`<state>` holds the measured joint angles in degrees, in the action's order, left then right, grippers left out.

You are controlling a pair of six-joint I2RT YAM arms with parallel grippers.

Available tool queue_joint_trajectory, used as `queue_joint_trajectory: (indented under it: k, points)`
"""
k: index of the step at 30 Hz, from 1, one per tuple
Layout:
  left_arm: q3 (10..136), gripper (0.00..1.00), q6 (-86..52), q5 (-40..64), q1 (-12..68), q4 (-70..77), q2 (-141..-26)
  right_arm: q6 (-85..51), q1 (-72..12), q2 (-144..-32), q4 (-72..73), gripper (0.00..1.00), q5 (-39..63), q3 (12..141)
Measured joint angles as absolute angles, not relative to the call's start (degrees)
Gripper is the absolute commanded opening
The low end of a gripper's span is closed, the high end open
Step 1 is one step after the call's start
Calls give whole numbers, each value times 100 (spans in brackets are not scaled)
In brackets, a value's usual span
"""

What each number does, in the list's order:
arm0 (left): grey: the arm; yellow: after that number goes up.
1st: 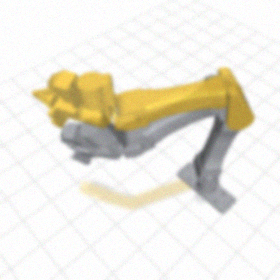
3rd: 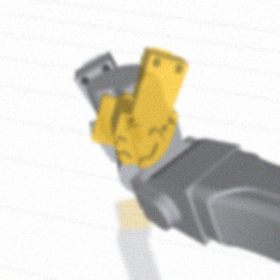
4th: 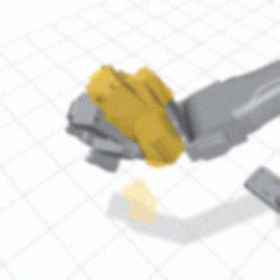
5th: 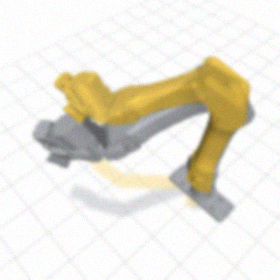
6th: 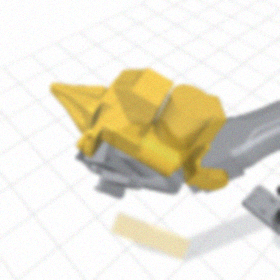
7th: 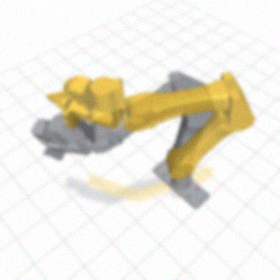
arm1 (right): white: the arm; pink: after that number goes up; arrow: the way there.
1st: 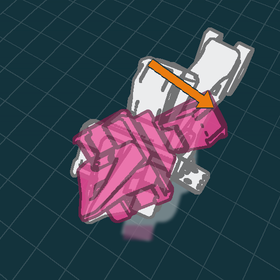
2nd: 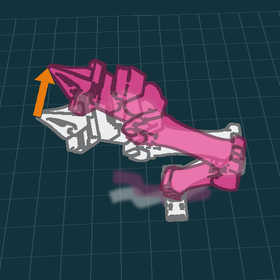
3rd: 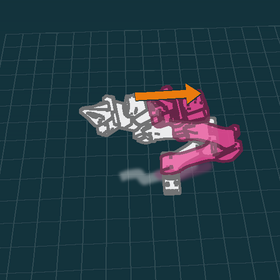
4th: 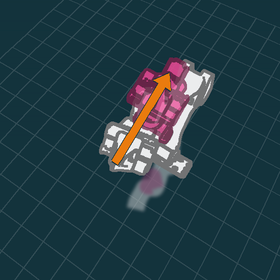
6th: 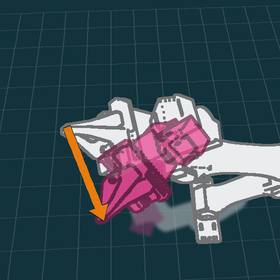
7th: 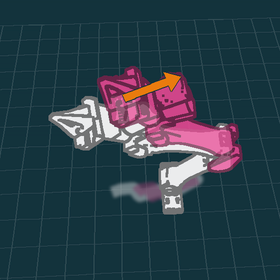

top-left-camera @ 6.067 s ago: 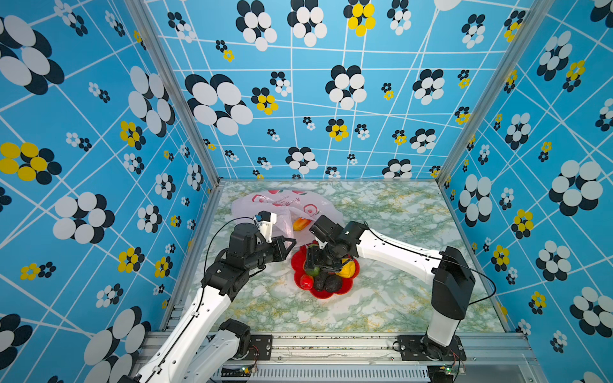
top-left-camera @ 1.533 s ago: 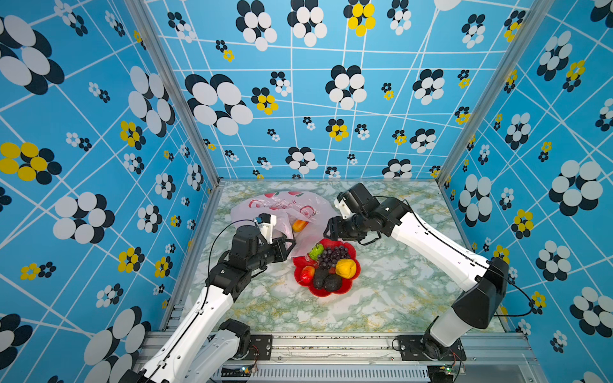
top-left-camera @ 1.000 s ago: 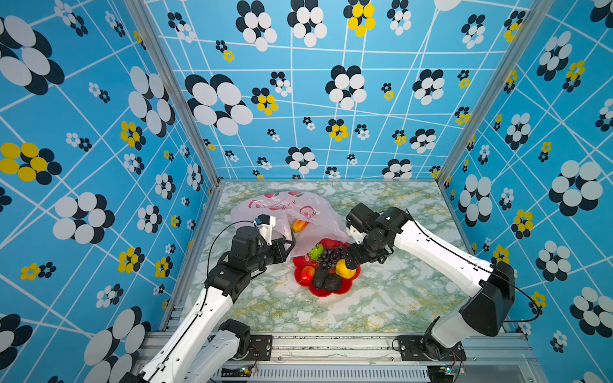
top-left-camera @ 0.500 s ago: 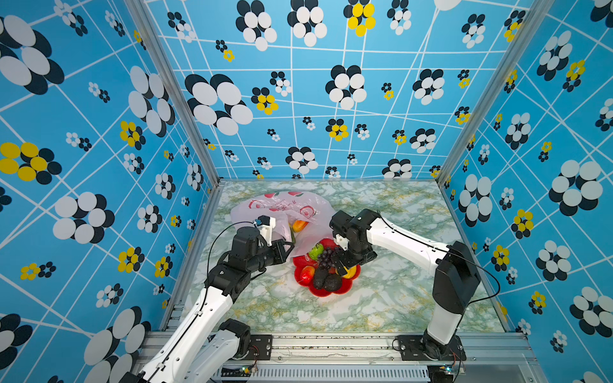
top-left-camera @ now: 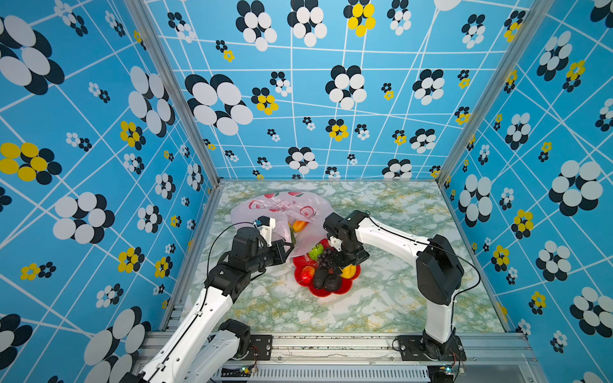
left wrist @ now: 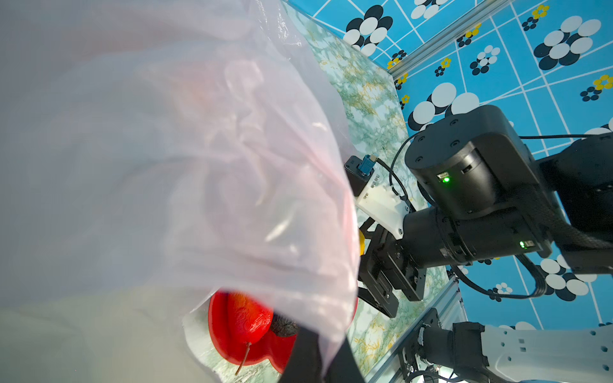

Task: Place the fruits into the plastic bag
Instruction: Pick up the fruit from the plate.

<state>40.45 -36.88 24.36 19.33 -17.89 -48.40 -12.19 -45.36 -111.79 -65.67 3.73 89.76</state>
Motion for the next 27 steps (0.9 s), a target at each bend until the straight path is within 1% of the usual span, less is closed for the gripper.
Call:
queue_joint_trajectory:
  k: [3, 16, 19, 23, 27]
  points:
    - [4045, 0, -3688, 2434, 1914, -1800, -4840, -1219, -4536, -11225, -6556, 89, 373, 8980]
    - [4045, 0, -3688, 2438, 1907, -1828, -4840, -1275, -4501, -11303, -6403, 90, 349, 8984]
    - [4045, 0, -3688, 2438, 1907, -1828, -4840, -1288, -4493, -11314, -6364, 88, 349, 8984]
    - [4045, 0, -3688, 2438, 1907, -1831, -4840, -1319, -4486, -11338, -6361, 77, 349, 8984]
    - [4045, 0, -3688, 2438, 1907, -1828, -4840, -1363, -4486, -11343, -6355, 59, 357, 8984]
